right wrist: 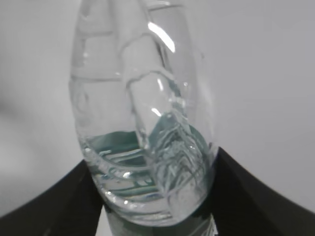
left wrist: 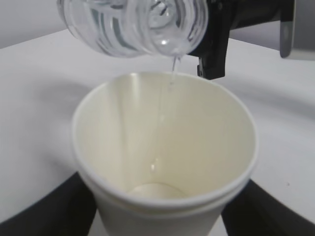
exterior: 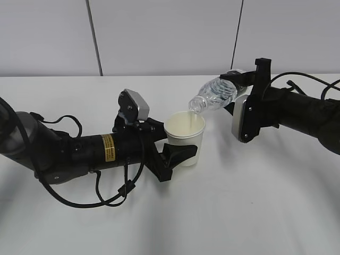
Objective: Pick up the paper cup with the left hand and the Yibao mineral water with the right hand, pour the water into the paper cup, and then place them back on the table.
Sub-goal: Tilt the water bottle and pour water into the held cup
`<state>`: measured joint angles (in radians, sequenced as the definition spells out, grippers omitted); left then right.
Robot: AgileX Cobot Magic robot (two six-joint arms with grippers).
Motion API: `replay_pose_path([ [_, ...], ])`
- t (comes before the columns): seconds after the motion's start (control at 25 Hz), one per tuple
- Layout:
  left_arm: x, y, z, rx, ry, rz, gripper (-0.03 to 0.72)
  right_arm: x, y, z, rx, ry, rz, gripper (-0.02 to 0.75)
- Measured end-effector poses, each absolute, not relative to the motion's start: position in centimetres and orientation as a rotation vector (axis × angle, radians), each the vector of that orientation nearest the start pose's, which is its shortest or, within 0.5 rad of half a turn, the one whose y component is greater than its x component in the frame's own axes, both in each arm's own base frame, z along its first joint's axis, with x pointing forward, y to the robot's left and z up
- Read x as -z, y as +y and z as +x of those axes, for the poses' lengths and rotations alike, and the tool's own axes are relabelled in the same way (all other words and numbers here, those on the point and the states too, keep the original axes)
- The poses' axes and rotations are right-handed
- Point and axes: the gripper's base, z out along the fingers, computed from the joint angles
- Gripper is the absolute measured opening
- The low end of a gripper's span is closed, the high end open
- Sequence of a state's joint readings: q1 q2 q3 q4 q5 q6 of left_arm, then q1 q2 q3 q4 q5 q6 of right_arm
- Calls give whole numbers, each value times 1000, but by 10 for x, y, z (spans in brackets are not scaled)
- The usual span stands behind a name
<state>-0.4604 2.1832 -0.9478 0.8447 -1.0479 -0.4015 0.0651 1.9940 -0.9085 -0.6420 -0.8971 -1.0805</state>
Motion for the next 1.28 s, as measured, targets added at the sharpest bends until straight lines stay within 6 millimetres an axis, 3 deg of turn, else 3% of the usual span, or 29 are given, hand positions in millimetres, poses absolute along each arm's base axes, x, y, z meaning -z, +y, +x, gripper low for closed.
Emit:
replay_pose_path([
  [1.28, -92, -223, 317, 896, 1603, 997, 459, -149, 67, 381, 665, 943, -1540, 448],
])
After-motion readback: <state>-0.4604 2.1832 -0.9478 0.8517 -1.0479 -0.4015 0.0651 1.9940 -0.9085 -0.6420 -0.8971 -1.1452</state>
